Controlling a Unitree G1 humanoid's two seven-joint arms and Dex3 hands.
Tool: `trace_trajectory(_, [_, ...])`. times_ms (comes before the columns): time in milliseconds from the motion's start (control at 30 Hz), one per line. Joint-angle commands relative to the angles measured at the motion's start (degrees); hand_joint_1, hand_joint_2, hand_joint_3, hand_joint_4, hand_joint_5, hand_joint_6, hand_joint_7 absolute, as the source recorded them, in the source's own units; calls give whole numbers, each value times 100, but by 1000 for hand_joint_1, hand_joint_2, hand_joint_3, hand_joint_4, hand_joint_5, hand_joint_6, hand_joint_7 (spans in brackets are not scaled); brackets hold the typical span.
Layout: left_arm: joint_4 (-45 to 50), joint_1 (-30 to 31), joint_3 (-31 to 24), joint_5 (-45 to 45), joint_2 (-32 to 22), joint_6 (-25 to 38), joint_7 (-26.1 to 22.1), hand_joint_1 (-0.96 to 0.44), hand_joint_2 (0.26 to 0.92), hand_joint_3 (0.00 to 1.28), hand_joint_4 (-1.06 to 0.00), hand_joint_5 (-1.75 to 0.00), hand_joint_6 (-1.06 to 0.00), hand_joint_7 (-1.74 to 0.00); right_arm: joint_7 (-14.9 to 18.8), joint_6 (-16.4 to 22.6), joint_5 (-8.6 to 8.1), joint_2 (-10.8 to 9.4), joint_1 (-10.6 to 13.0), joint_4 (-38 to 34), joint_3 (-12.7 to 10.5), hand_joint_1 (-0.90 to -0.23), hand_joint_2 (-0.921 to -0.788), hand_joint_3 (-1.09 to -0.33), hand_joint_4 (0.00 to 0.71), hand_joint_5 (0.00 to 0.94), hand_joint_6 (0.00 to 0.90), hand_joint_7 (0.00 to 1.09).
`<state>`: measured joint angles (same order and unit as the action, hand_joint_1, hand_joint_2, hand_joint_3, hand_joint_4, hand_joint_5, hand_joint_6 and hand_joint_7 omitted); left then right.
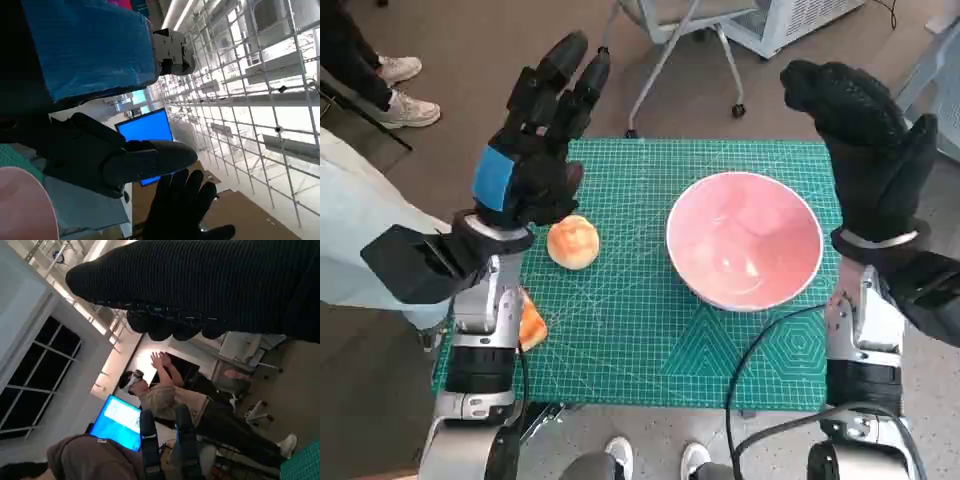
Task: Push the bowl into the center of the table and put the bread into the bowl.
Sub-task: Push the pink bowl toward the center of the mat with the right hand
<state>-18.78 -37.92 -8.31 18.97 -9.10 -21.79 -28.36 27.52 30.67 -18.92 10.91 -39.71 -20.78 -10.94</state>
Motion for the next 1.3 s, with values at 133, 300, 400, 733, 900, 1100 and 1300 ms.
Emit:
trace_trajectory(133, [125,22,34,4,8,18,-5,-740,921,547,-106,0,1,-396,-12,-58,5,11,153,25,15,-655,-921,-658,195,0,236,160])
trace_trajectory(300, [97,16,41,18,13,21,-18,-739,921,548,-105,0,1,-395,-14,-48,20,20,158,38,16,-654,-921,-662,195,0,235,160])
trace_trajectory(400, [46,-3,33,30,7,14,-41,-739,921,548,-105,0,1,-394,-10,-52,19,28,153,32,13,-653,-921,-663,195,0,234,160])
trace_trajectory(733, [69,-5,21,63,7,75,-49,-732,921,550,-104,0,1,-383,-24,-64,32,40,161,63,14,-653,-921,-665,195,0,234,160])
trace_trajectory(900, [77,-5,10,92,15,109,-55,-733,921,547,-103,0,1,-380,-8,-76,15,45,166,66,9,-653,-921,-665,195,0,234,160])
trace_trajectory(1100, [92,13,4,109,36,122,-58,-736,921,544,-103,0,1,-380,0,-84,10,47,189,72,10,-654,-921,-665,195,0,234,160])
trace_trajectory(1300, [71,12,7,83,44,92,-31,-738,921,543,-104,-1,1,-382,45,17,7,118,190,-70,-61,-655,-921,-664,199,2,230,158])
